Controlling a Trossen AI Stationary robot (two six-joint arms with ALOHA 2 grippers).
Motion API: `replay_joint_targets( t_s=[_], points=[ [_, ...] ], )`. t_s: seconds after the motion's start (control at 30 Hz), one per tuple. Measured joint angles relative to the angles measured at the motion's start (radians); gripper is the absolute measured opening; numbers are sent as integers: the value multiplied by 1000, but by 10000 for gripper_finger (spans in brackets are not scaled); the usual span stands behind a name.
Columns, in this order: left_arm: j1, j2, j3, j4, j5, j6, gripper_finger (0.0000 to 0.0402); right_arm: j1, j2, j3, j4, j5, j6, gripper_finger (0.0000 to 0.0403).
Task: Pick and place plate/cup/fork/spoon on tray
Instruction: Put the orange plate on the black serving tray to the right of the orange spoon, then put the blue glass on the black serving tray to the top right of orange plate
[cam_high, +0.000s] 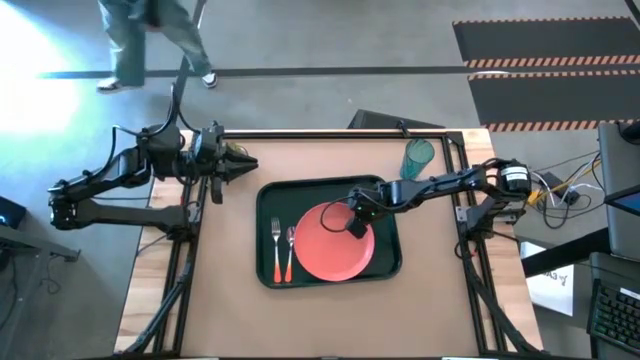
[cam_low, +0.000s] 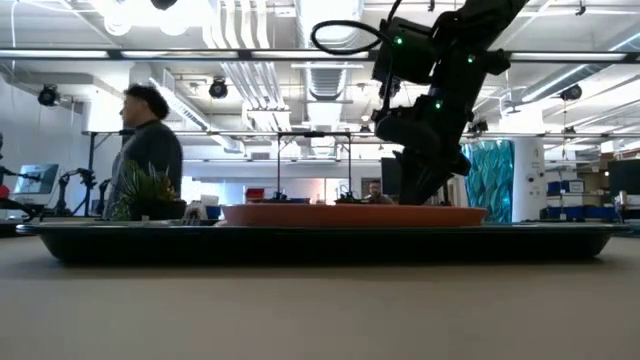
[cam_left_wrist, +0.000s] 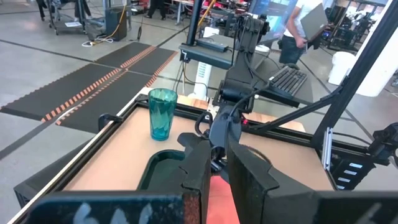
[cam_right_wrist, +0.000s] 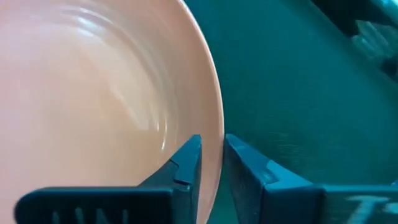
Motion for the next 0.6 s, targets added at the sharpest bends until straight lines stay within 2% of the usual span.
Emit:
replay_joint_targets(
  t_s=[0.37, 0.6],
  points=[
    [0, 2, 0, 0, 0, 6, 36, -1, -103, 0, -47, 1, -16, 92],
    [0, 1, 0, 0, 0, 6, 36, -32, -269, 0, -120, 70, -23, 93]
  ],
)
